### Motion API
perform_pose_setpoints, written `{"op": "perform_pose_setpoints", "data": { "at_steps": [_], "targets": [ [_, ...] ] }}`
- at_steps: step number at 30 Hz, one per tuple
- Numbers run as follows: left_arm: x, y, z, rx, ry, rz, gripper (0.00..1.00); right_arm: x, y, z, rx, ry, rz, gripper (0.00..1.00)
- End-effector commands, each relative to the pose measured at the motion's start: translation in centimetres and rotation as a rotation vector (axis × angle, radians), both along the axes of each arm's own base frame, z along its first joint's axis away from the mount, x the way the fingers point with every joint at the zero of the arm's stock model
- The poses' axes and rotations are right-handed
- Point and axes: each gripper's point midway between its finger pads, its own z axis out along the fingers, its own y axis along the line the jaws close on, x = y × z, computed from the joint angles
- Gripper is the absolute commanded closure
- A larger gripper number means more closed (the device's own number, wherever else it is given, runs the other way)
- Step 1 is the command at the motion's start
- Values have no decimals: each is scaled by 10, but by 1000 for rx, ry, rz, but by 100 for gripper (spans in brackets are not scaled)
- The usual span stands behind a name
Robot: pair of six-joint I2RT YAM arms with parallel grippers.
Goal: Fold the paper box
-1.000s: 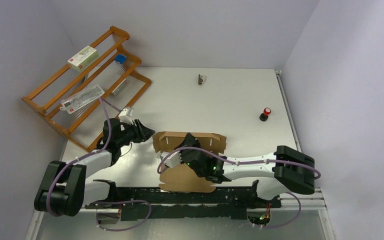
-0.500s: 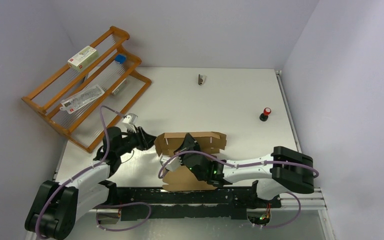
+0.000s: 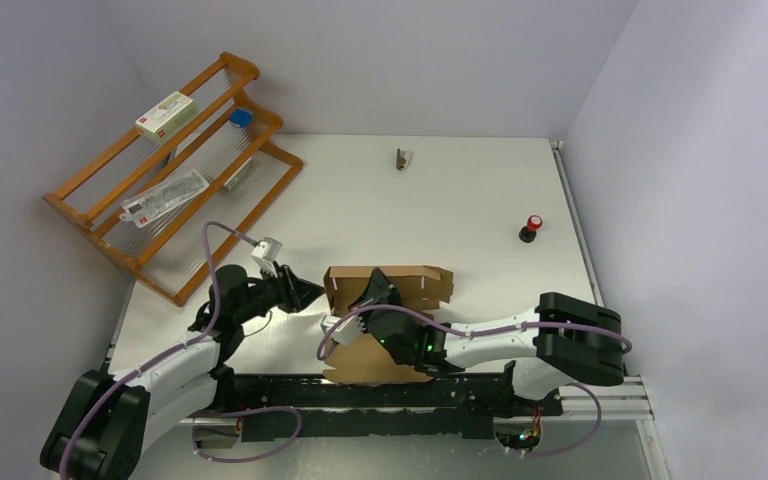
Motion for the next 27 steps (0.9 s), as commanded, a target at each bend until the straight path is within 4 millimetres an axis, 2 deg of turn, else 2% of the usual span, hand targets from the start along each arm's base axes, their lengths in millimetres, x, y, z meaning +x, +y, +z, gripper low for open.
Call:
{"op": "perform_pose_setpoints", "data": {
  "at_steps": [1,19,27],
  "targets": [
    [-5,-8,9,-26,-51,-18,58,-5,1,-9,-41,-1,22,100],
    [0,-19,13,-8,-211,39,53,-21,14,-31,-94,18,78,100],
    [10,-14,16,42,-283,116,53,-30,17,-43,-110,62,102,100]
  ]
}}
